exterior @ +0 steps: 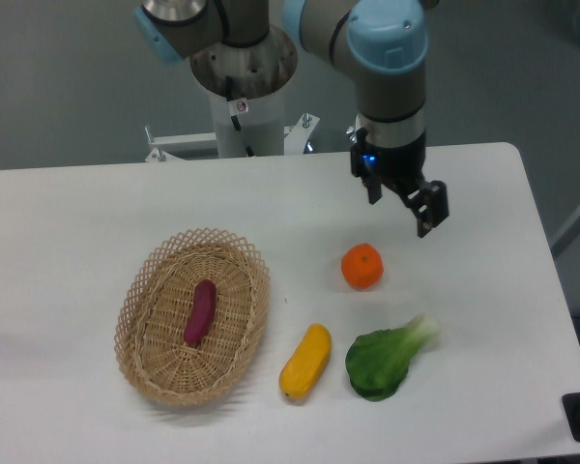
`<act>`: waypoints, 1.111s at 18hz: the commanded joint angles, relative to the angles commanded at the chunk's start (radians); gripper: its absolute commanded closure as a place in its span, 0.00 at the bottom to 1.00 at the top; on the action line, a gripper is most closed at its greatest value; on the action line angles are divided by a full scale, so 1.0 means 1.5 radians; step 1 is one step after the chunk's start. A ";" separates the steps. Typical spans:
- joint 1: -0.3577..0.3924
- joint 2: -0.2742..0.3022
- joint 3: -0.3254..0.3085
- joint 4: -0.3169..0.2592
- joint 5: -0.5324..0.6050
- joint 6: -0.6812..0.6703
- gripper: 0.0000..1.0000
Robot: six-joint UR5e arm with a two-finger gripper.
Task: Pick up the sweet potato from the basket
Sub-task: 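Move the open gripper over the wicker basket toward the purple sweet potato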
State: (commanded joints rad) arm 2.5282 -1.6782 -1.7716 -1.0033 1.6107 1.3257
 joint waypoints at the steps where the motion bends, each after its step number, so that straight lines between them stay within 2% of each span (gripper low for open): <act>1: -0.011 0.001 -0.005 0.001 0.003 -0.018 0.00; 4: -0.052 -0.004 -0.011 0.005 0.006 -0.098 0.00; 8: -0.102 -0.007 -0.009 0.029 0.000 -0.224 0.00; 11: -0.155 -0.044 -0.003 0.065 0.005 -0.355 0.00; 16: -0.220 -0.096 -0.007 0.110 0.009 -0.488 0.00; 20: -0.243 -0.135 -0.014 0.123 0.007 -0.517 0.00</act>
State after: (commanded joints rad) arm 2.1629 -1.8805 -1.7932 -0.8191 1.6214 0.5507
